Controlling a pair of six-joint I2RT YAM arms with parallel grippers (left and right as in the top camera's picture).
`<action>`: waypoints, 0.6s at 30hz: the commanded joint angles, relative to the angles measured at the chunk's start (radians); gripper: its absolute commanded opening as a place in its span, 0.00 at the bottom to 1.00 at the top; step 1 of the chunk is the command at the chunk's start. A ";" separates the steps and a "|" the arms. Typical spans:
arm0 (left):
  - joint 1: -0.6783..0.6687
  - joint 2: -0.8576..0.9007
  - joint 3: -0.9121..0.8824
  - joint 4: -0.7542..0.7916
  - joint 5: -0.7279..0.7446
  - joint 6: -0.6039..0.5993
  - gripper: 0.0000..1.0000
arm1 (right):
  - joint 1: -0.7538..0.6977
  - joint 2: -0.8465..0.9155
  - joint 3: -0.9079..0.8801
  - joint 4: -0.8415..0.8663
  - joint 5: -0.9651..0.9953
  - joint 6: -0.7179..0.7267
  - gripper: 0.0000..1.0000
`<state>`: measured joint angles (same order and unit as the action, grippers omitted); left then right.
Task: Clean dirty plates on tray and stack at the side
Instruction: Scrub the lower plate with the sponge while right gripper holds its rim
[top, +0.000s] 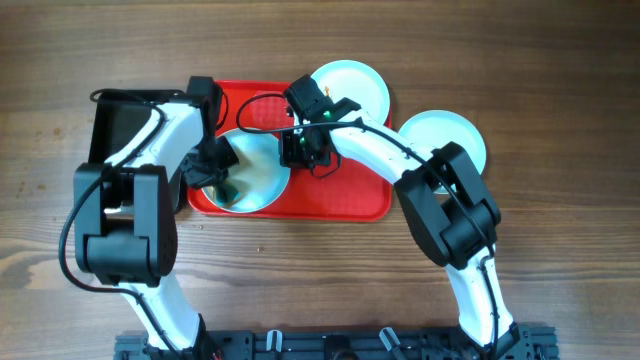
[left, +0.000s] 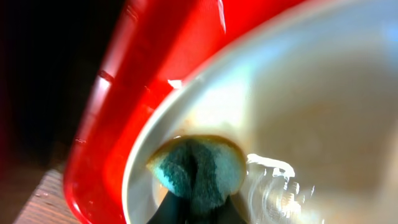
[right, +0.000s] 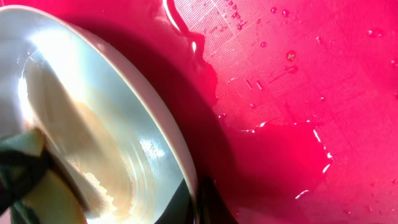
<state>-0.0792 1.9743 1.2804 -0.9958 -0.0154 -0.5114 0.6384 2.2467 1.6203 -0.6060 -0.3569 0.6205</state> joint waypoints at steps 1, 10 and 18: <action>-0.002 0.076 -0.072 -0.020 0.355 0.185 0.04 | -0.016 0.034 0.006 -0.005 0.027 0.008 0.04; 0.000 0.076 0.027 0.114 0.522 0.228 0.04 | -0.016 0.034 0.006 -0.006 0.027 0.008 0.04; 0.109 0.066 0.369 0.001 0.516 0.227 0.04 | -0.016 0.034 0.006 -0.008 0.027 0.008 0.04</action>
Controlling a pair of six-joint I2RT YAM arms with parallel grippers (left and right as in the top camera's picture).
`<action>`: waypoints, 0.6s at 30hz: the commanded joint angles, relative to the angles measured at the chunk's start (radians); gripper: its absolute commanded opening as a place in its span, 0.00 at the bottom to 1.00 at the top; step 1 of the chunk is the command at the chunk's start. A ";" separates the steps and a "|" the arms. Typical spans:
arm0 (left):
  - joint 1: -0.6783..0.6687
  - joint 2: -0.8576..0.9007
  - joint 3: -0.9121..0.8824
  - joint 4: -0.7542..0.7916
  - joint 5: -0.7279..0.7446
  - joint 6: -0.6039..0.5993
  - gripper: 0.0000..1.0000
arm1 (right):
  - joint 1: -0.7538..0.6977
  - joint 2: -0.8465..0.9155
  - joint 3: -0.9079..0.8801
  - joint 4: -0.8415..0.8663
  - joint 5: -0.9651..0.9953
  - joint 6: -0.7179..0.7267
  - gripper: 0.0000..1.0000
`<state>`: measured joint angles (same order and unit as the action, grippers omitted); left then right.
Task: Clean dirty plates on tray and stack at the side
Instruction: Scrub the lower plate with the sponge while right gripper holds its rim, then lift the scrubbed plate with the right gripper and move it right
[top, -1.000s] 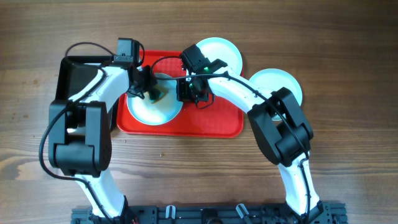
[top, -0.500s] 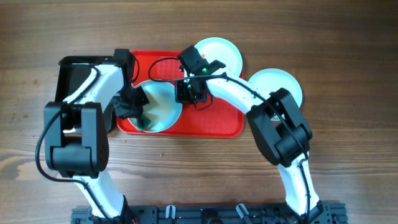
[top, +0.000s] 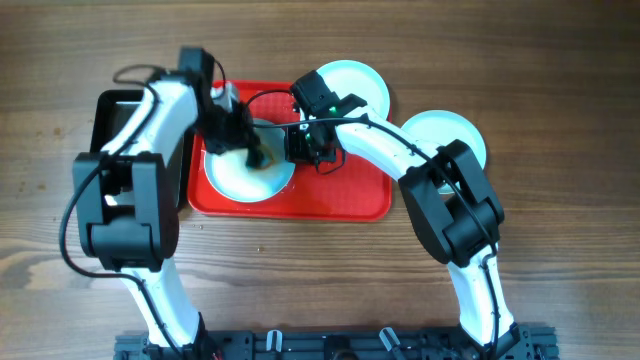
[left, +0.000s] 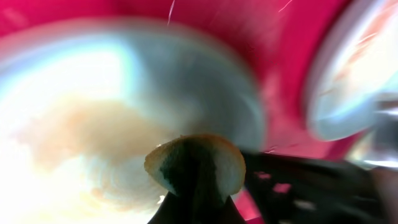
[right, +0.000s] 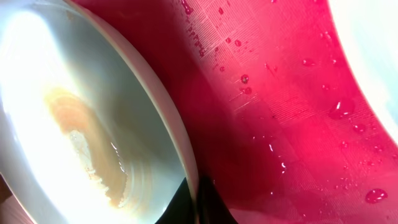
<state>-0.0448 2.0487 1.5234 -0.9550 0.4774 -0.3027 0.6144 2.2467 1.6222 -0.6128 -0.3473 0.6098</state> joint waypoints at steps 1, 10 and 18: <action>0.100 -0.013 0.154 -0.060 0.020 0.019 0.04 | 0.008 0.034 0.005 -0.002 0.018 0.019 0.04; 0.299 -0.036 0.193 -0.127 -0.003 0.090 0.04 | 0.024 0.053 0.005 0.017 0.018 0.023 0.16; 0.294 -0.036 0.193 -0.159 -0.086 0.090 0.04 | -0.011 -0.037 0.005 -0.011 0.015 -0.011 0.04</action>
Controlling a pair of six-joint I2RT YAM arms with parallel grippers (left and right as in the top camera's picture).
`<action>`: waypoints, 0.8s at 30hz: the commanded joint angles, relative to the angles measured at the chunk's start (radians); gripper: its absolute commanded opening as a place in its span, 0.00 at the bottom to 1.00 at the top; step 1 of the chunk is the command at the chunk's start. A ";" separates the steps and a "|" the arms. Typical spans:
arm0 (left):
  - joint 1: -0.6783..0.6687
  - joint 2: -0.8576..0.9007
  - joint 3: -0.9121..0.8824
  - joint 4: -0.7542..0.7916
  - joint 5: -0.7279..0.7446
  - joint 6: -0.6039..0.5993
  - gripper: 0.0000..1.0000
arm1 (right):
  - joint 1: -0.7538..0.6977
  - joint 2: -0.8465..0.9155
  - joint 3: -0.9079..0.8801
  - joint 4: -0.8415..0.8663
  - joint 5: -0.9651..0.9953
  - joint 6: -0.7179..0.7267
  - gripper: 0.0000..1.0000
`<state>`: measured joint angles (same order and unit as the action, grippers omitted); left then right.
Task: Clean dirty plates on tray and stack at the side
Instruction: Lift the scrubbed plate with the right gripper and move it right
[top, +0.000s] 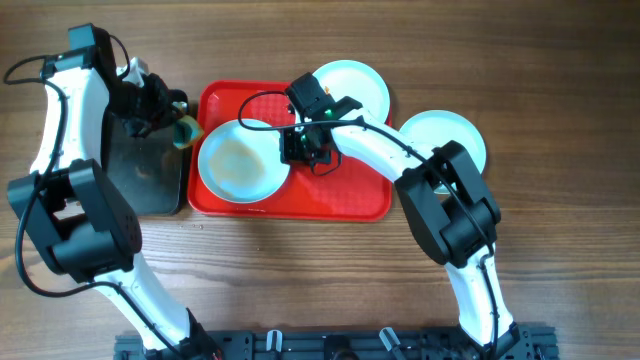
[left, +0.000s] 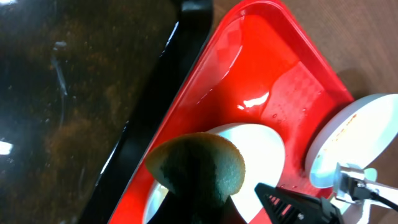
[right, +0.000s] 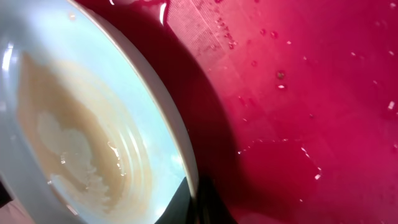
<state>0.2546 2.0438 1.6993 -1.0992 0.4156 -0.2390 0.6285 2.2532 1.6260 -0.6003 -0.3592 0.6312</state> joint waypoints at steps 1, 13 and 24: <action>-0.006 -0.031 0.017 -0.019 -0.025 0.026 0.04 | -0.033 -0.071 0.001 -0.033 0.039 -0.051 0.04; -0.040 -0.031 0.017 -0.009 -0.120 -0.042 0.04 | 0.108 -0.394 0.001 -0.168 0.997 -0.293 0.04; -0.142 -0.031 0.017 0.000 -0.280 -0.092 0.04 | 0.365 -0.394 0.001 -0.168 1.609 -0.371 0.04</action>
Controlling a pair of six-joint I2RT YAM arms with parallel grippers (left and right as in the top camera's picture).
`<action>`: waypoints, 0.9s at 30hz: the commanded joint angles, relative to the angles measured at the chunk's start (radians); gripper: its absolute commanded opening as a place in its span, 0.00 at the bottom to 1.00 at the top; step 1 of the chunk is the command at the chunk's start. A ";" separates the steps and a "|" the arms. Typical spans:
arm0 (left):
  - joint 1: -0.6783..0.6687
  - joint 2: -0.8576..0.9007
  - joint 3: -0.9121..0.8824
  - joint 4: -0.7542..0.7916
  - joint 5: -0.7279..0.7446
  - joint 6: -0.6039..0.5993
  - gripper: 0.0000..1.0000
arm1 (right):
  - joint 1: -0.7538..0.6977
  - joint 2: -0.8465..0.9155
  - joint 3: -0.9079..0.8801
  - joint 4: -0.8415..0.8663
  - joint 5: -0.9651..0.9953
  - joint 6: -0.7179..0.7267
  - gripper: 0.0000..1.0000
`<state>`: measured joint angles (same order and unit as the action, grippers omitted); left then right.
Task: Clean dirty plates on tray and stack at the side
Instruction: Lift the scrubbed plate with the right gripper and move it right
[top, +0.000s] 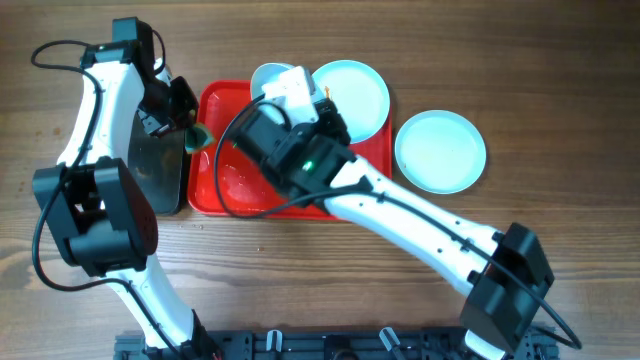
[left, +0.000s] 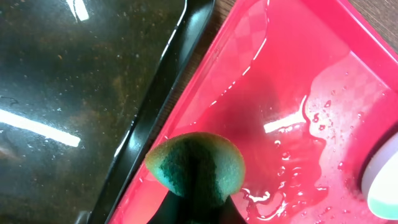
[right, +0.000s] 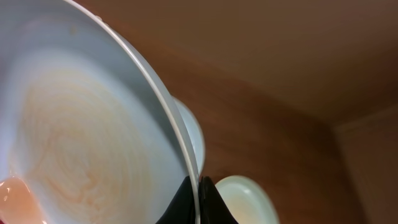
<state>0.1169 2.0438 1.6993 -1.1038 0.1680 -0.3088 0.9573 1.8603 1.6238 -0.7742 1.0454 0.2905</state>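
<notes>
A pale plate (right: 81, 130) with faint brown smears is lifted clear of the red tray (top: 350, 205) and tilted on edge. My right gripper (right: 198, 186) is shut on its rim; in the overhead view the plate (top: 265, 78) shows behind the raised right wrist. My left gripper (left: 194, 208) is shut on a green sponge (left: 194, 165), which hangs over the wet left edge of the red tray (left: 292, 74). In the overhead view the sponge (top: 197, 133) sits between the black tray and the red one.
A black tray (top: 160, 170) holding dark water lies left of the red tray. One pale plate (top: 352, 95) lies at the red tray's far right corner, and another plate (top: 440, 150) rests on the wooden table (top: 560, 80) to the right. Water pools in the red tray.
The plate lay flat in the red tray with my right gripper on its rim; now the right arm holds it raised and tilted above the tray. The left gripper with the sponge has barely shifted.
The sponge was pressed on the plate's left part while my right gripper held the rim. Then it was on the plate's middle. Then the sponge was away at the black tray's edge, the smeared plate flat. Now the plate is lifted off the tray.
</notes>
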 joint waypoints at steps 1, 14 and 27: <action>-0.004 -0.031 0.017 0.004 -0.032 -0.022 0.04 | 0.052 -0.002 0.003 0.006 0.241 -0.029 0.04; -0.004 -0.031 0.017 0.003 -0.032 -0.022 0.04 | 0.090 -0.002 0.003 0.031 0.286 -0.027 0.04; -0.004 -0.031 0.016 -0.001 -0.032 -0.021 0.04 | -0.197 -0.111 0.003 -0.296 -0.803 0.154 0.04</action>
<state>0.1165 2.0438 1.6993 -1.1069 0.1455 -0.3202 0.8223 1.8496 1.6238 -1.0424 0.4152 0.4229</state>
